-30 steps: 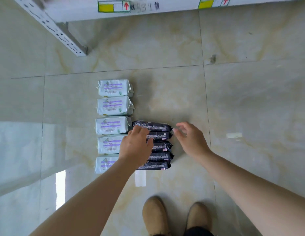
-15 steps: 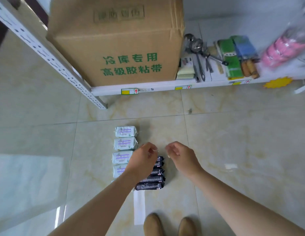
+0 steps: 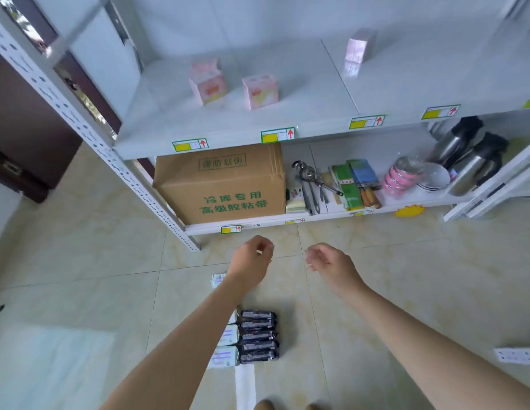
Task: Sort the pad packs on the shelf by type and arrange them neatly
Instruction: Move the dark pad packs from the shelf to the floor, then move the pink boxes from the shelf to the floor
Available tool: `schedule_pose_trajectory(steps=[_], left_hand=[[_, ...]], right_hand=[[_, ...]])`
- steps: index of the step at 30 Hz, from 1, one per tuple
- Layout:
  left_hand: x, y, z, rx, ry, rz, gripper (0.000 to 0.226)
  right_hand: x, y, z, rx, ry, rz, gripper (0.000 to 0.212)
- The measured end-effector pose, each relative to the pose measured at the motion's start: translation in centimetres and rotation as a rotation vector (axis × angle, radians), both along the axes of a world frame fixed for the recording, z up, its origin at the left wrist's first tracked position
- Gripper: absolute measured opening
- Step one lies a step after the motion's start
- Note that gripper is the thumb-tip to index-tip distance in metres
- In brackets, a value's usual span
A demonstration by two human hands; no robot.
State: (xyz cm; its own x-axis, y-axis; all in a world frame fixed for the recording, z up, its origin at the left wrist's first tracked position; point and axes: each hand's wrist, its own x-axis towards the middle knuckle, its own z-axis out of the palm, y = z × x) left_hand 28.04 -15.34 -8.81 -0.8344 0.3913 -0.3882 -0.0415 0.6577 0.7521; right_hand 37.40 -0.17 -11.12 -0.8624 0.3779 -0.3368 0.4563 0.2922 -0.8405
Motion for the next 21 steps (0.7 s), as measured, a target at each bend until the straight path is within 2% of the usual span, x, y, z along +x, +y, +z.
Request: schedule_pose_trajectory(steps=[5,9,14,21], left_hand=[[2.4,1.9,7.3,0.064,0.078,0.02,0.011],[2.8,2.8,10.7,0.092,0.121,0.014,0.013],[2.4,4.2,12.1,0.152,0.12,0.018,0.011],[-0.9,6.9,12.9,0.214,0.12,0.046,0.013]], right_hand=[[2.1,3.2,7.5,-0.02,0.095,-0.082,0.013],[3.7,5.4,10.9,-0.031,0.161,-0.137,0.014],[5.3,8.3,12.9,-0.072,0.22,-0.214,0.004],[3.8,11.9,13.3,-0.113,0.262,-0.273,0.006]])
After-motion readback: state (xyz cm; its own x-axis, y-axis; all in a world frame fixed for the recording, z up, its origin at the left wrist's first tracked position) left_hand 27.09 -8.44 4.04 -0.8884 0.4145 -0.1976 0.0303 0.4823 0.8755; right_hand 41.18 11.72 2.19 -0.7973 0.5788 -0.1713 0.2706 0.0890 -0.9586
